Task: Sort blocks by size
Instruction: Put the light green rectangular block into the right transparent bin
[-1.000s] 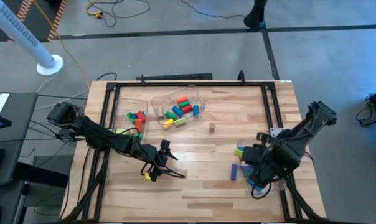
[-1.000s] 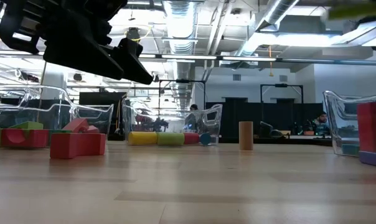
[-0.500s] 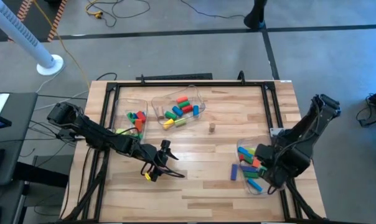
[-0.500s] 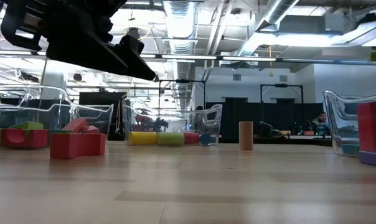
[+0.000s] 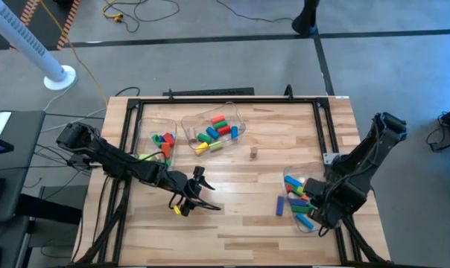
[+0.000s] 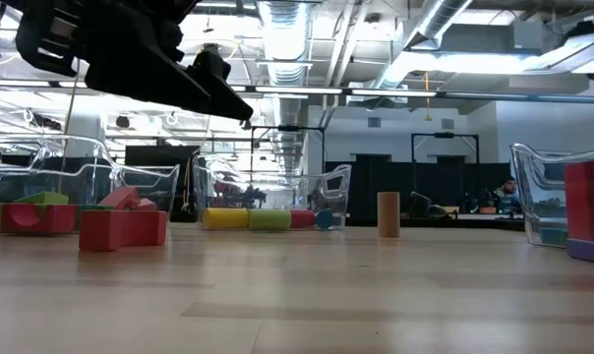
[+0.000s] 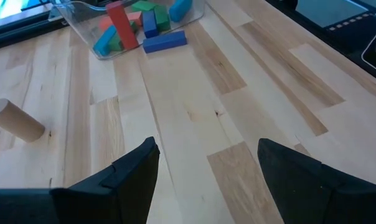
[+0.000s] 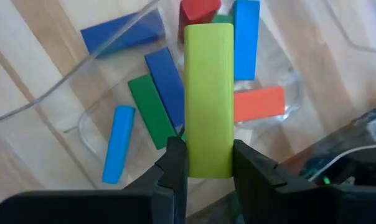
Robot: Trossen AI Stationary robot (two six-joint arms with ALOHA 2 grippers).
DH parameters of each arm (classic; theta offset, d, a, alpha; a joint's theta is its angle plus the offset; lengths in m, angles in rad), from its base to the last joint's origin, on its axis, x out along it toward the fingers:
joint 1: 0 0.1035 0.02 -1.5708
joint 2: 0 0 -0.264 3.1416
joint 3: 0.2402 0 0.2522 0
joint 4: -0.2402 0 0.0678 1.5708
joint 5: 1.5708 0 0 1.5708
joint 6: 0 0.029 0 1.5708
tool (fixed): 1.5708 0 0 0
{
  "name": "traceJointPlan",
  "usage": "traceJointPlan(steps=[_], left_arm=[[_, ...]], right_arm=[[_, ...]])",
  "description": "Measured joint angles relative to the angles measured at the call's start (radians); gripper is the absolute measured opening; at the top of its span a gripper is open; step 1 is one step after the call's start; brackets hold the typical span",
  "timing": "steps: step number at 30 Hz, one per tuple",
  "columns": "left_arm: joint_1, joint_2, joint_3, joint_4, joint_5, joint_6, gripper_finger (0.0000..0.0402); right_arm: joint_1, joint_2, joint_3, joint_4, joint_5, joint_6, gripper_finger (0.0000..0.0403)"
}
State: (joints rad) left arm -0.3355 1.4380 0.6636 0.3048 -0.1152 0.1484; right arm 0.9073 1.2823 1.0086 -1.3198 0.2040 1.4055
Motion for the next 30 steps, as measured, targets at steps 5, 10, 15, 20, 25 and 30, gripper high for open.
traceJointPlan(steps=[5,10,15,20,25,30], left_arm=[[0.000,0.000,0.000,0.001,0.000,-0.004,0.0267],[0.000,0.000,0.000,0.001,0.000,-0.006,0.0267],[0.000,0.000,0.000,0.001,0.001,-0.012,0.0267],[0.000,0.000,0.000,0.001,0.001,-0.014,0.0267],[0.000,0.000,0.000,0.001,0.001,-0.014,0.0267],[0.000,0.000,0.000,0.000,0.001,-0.014,0.0267]], right_arm=[[0.000,0.000,-0.035,0.025,-0.050,0.040,0.0128],[0.000,0.000,-0.036,0.028,-0.051,0.061,0.0139],[0.000,0.000,-0.036,0.030,-0.051,0.064,0.0141],[0.000,0.000,-0.036,0.030,-0.051,0.074,0.0142],[0.000,0.000,-0.036,0.037,-0.051,0.090,0.0142],[0.000,0.000,-0.036,0.042,-0.051,0.090,0.0142]])
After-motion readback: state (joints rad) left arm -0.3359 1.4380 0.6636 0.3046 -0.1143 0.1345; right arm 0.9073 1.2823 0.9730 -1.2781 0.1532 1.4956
